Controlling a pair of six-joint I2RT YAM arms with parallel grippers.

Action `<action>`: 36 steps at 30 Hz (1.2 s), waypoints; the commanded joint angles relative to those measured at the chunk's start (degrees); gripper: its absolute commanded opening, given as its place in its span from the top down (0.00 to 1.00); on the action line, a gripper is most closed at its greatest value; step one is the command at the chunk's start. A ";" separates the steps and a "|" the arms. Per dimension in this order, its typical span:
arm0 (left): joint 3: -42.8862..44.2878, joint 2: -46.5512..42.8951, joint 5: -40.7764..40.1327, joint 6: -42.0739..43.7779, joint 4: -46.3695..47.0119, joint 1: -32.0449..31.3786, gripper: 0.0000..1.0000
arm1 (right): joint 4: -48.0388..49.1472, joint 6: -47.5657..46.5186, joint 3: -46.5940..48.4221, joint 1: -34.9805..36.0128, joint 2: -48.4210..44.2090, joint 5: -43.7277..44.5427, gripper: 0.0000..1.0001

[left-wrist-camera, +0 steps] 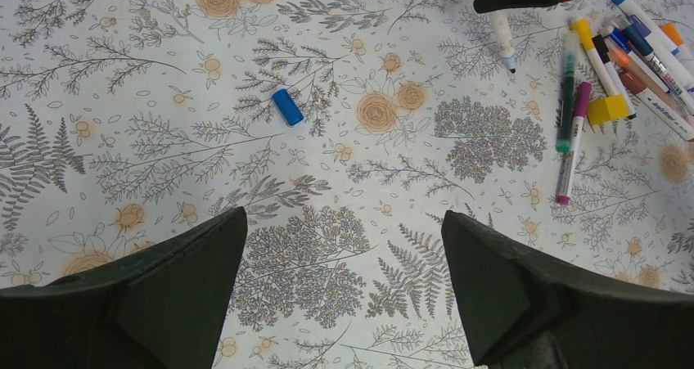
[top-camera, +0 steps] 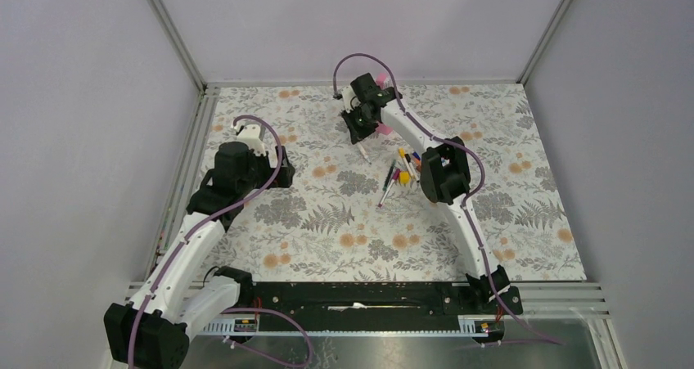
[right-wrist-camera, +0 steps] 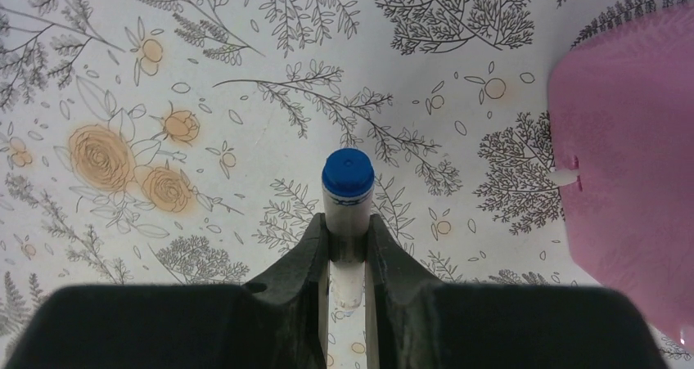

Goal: Open the pen caps
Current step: Place the pen at the center of the board.

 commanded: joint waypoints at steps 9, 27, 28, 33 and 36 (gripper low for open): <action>0.20 0.09 -0.84 0.93 2.33 0.36 0.01 | 2.00 2.04 6.89 1.23 5.47 6.69 0.72; -0.35 -1.65 2.51 0.25 2.79 0.36 0.01 | -0.46 -5.51 -9.27 1.74 -19.37 -5.19 0.29; -0.33 -1.79 3.38 0.29 2.84 0.35 0.01 | -0.39 -6.81 -12.82 1.68 -22.87 -6.96 0.27; -0.65 -2.23 13.53 -1.65 5.05 0.40 0.01 | 1.97 -14.42 -34.99 1.67 -43.51 -13.18 0.23; -1.68 -0.31 23.48 -6.70 8.05 0.35 0.01 | 4.96 -21.27 -50.36 1.35 -55.64 -15.90 0.14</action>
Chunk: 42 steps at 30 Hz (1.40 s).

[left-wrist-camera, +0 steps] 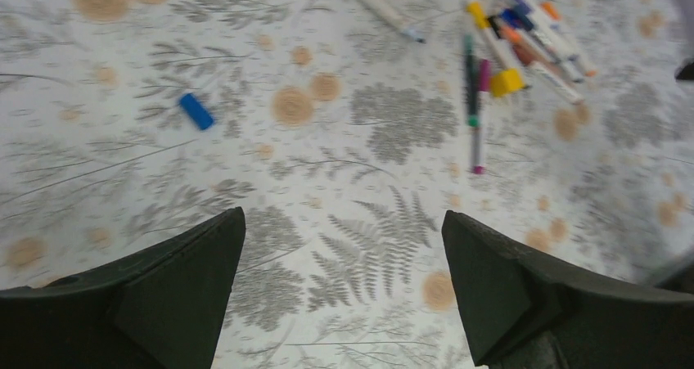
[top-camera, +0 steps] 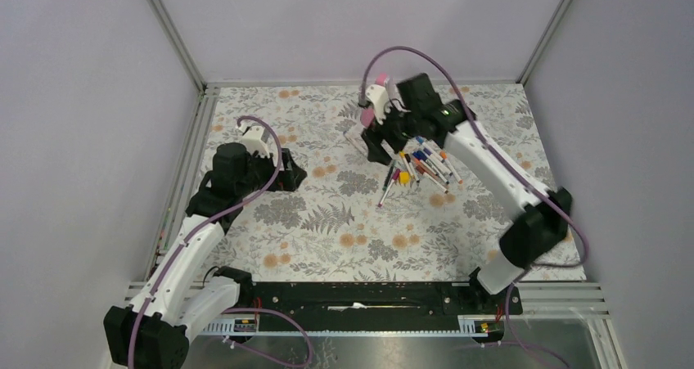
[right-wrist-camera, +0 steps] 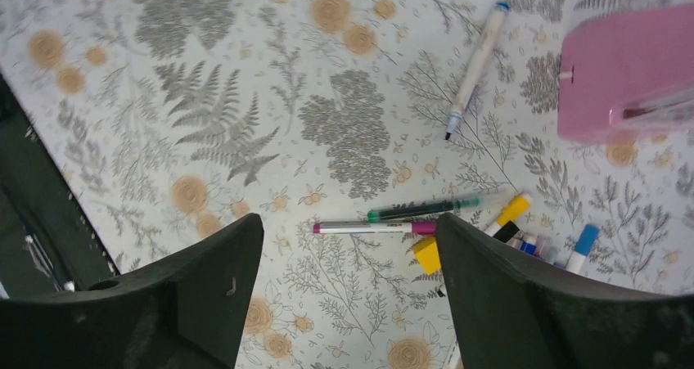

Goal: Open the pen caps
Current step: Place the pen at the center of the board, then pick up the pen from the center of the board.

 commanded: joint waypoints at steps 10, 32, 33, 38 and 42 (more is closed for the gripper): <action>-8.14 6.11 17.56 -23.55 17.00 -7.22 0.01 | 39.20 10.87 -58.51 -30.60 -46.22 -36.05 0.00; -7.53 4.59 -24.48 -12.31 25.45 -26.43 0.01 | 30.84 1.38 -53.32 -43.15 -30.92 -14.60 0.01; -7.43 4.10 -25.58 -11.10 25.11 -26.39 0.01 | 29.67 -0.05 -52.19 -43.15 -29.26 -14.23 0.02; -5.33 4.47 -27.03 -8.86 21.30 -24.77 0.01 | 24.06 -4.96 -45.33 -43.12 -19.17 -11.29 0.12; -4.22 4.61 -24.29 -8.56 19.22 -23.52 0.01 | 21.04 -5.80 -40.15 -43.06 -12.43 -9.95 0.24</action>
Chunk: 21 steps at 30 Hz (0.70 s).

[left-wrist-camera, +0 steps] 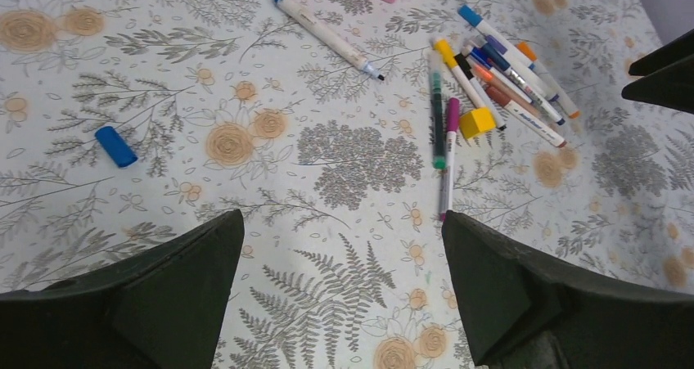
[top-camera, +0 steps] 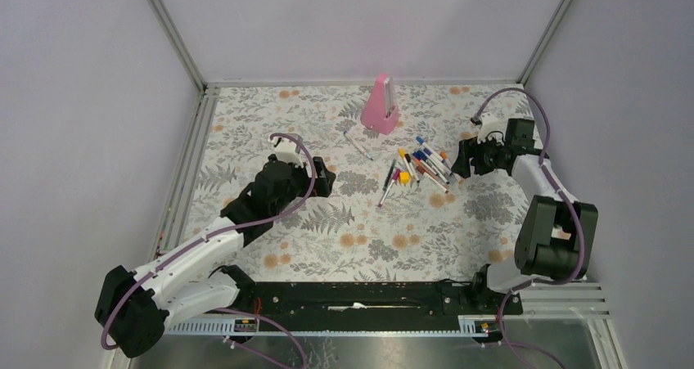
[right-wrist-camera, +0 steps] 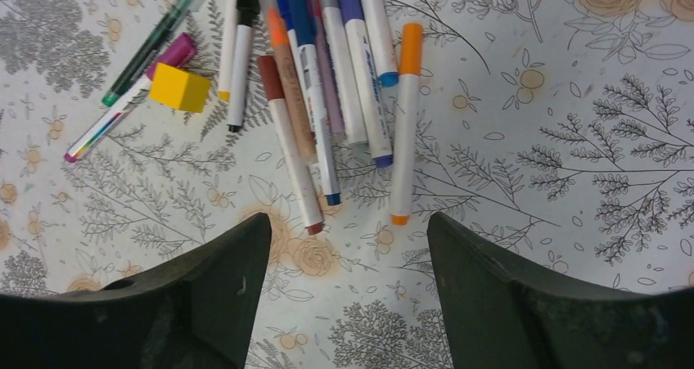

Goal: Open the pen caps
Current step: Pick up the pen from the center of the board.

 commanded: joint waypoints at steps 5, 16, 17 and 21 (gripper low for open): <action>2.95 -0.26 1.50 0.53 -0.23 1.60 0.01 | -7.14 -3.60 10.64 0.47 11.37 4.17 0.41; 4.24 -1.53 7.75 -10.05 -1.04 2.18 0.01 | -8.07 -3.02 18.39 1.15 21.06 5.23 0.51; 3.48 -1.74 8.23 -11.19 -0.01 2.18 0.01 | -8.08 -2.89 19.02 1.32 21.82 5.65 0.52; 3.07 -0.88 10.01 -13.02 0.82 2.26 0.01 | -8.09 -3.36 21.08 2.34 24.12 6.62 0.51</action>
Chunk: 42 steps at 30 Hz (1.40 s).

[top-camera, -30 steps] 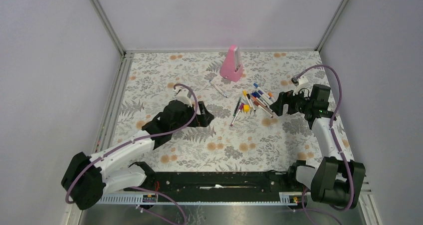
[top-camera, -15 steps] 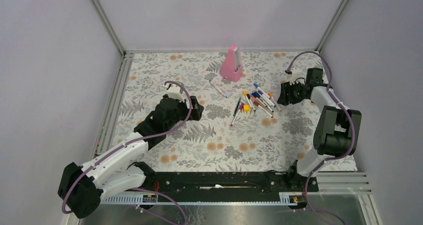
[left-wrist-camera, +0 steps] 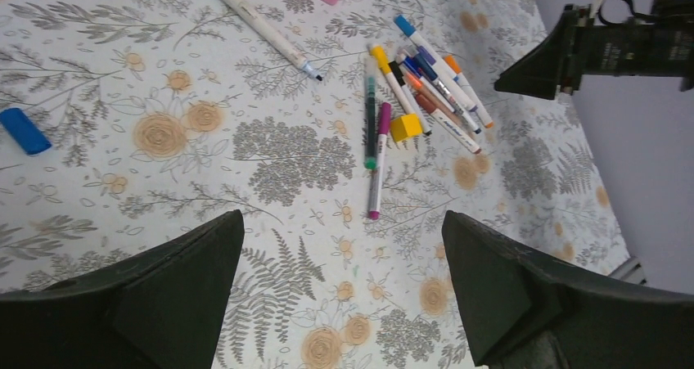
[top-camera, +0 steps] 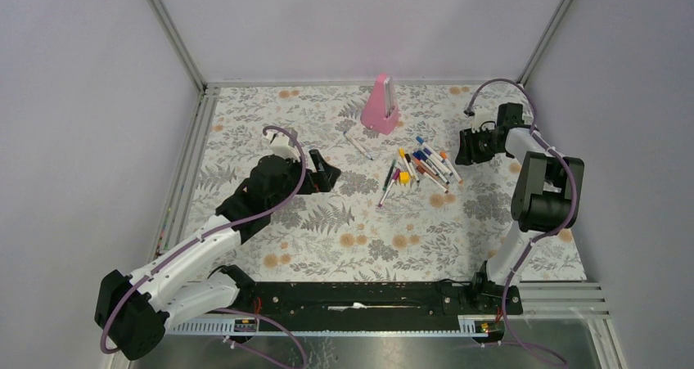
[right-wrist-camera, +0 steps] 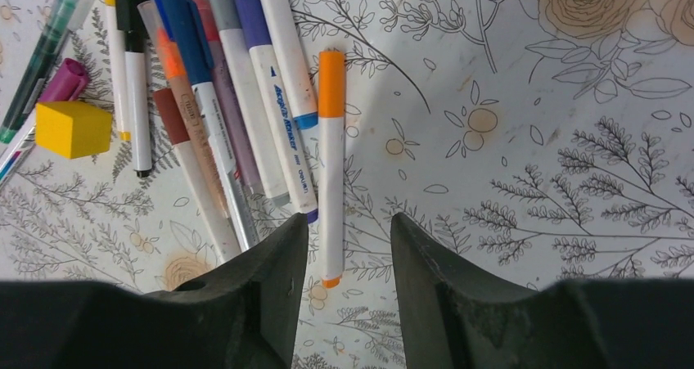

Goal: Open the pen caps
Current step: Pick up the pen from the center of the board.

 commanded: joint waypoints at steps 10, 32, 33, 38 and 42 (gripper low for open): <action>-1.87 0.29 6.93 -5.66 6.43 0.23 0.01 | -0.79 -0.93 4.59 3.03 3.84 3.53 0.51; -4.32 1.41 9.09 -3.48 8.84 0.30 0.01 | -1.84 -2.43 4.27 5.38 7.17 5.78 0.58; -4.33 1.42 9.19 -3.49 9.04 0.30 0.01 | -1.83 -2.65 4.16 5.52 7.24 6.07 0.58; -3.44 2.22 9.67 -3.40 8.98 0.31 0.01 | -1.68 -3.54 2.99 5.84 7.04 8.43 0.62; -3.62 2.39 10.22 -3.81 9.27 0.32 0.01 | -1.07 -3.56 2.14 5.85 6.88 9.99 0.64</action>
